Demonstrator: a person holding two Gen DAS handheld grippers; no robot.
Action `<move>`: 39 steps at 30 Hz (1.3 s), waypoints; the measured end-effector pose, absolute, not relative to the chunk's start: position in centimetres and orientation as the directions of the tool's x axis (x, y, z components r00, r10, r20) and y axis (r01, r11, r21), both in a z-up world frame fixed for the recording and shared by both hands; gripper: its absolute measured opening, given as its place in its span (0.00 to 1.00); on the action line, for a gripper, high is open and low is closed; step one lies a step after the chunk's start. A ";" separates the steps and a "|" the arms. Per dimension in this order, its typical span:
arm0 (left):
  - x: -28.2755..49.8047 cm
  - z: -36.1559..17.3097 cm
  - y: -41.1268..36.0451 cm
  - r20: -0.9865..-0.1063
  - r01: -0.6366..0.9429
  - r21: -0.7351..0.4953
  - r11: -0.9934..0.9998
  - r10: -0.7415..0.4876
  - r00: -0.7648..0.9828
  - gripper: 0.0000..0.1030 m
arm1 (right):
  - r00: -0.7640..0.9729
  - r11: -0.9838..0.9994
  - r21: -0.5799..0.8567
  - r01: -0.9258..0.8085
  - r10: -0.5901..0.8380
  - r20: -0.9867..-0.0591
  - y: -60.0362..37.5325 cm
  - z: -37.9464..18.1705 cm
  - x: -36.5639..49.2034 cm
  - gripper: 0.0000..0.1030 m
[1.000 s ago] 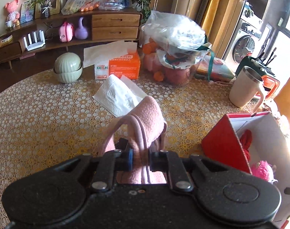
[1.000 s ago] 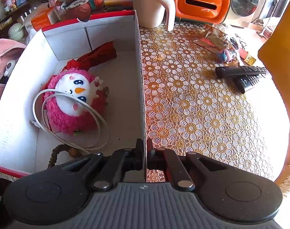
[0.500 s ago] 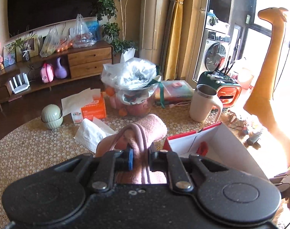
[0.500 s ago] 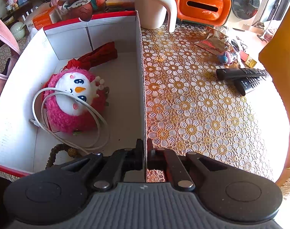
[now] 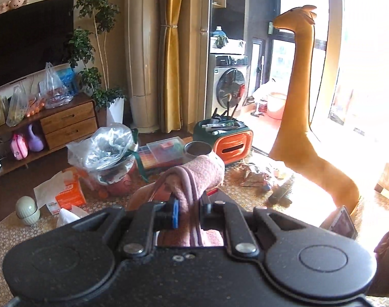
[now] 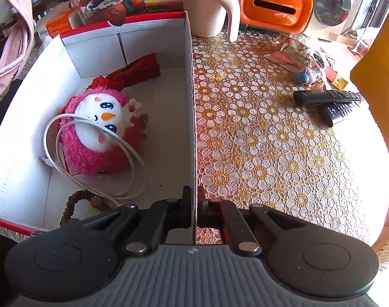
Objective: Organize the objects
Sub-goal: 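Lift the pink pouch and carry it into the shoebox over the plush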
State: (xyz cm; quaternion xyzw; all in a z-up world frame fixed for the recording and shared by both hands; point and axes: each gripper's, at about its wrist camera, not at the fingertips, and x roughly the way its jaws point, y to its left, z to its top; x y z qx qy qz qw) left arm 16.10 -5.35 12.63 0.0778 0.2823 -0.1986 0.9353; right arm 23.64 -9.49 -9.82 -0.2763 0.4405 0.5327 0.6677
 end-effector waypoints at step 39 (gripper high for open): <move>28.1 -4.0 -13.5 -0.814 0.427 0.142 0.893 -0.140 0.564 0.14 | 0.002 0.231 0.122 -0.965 0.474 -0.880 -10.2 -9.4 24.3 0.02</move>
